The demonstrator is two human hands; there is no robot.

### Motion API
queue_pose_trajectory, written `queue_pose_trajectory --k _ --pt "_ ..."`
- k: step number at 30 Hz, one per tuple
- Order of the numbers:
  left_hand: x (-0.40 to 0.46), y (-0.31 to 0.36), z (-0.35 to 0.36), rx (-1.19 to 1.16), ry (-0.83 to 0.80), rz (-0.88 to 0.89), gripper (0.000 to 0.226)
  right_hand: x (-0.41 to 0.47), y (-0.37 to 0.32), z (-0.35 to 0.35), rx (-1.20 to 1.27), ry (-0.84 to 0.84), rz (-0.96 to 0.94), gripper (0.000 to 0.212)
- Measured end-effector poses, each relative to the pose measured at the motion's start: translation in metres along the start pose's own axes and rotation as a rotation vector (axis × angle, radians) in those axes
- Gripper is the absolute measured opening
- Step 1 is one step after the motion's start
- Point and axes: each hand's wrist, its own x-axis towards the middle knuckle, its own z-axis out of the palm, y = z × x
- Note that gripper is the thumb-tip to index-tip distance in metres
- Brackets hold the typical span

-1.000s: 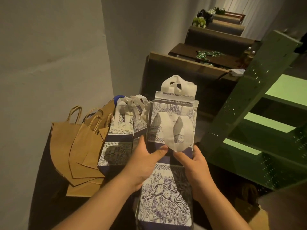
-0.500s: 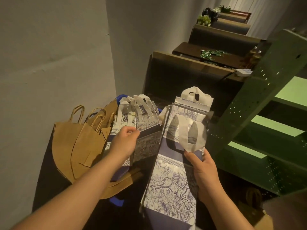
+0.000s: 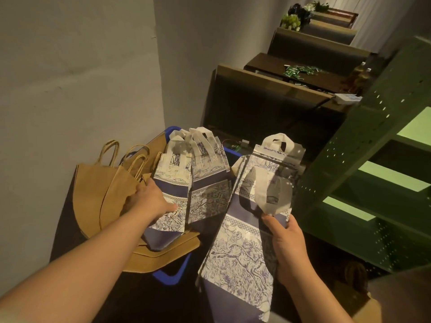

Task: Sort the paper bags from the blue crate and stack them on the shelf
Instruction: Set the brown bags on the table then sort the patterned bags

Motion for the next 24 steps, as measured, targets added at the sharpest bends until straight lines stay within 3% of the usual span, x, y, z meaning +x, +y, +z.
queue_pose_trajectory --k 4,8,11,12,14,15,17,18,21,24 --pt "0.002 -0.001 -0.016 -0.393 -0.019 -0.028 0.062 0.0 0.003 -0.001 -0.012 0.018 0.003 0.032" --pt "0.009 -0.01 -0.033 -0.844 -0.185 -0.05 0.075 0.0 0.002 -0.002 -0.013 0.045 -0.003 0.036" --pt "0.011 -0.016 -0.034 -1.161 -0.282 -0.047 0.059 0.003 0.0 -0.004 0.01 0.061 0.013 0.032" --pt "0.018 -0.02 -0.028 -1.227 -0.334 -0.042 0.076 0.003 -0.001 -0.005 0.014 0.066 0.015 0.031" --pt "0.011 -0.016 -0.022 -1.266 -0.414 -0.056 0.113 0.002 -0.003 -0.006 0.015 0.07 0.013 0.03" --pt "0.01 -0.011 -0.018 -1.272 -0.421 -0.064 0.103 0.002 -0.004 -0.006 0.014 0.068 0.01 0.031" --pt "-0.008 0.006 -0.017 -1.222 -0.432 -0.048 0.039 0.0 -0.004 -0.007 0.008 0.064 0.001 0.031" --pt "-0.014 0.014 -0.015 -1.178 -0.424 -0.055 0.02 0.0 -0.004 -0.007 0.006 0.063 0.0 0.031" --pt "-0.017 0.028 -0.003 -1.068 -0.389 -0.05 0.005 -0.002 -0.005 -0.009 0.004 0.059 -0.01 0.032" --pt "-0.016 0.032 0.004 -0.959 -0.318 -0.054 0.008 -0.005 -0.005 -0.011 -0.001 0.056 -0.026 0.034"
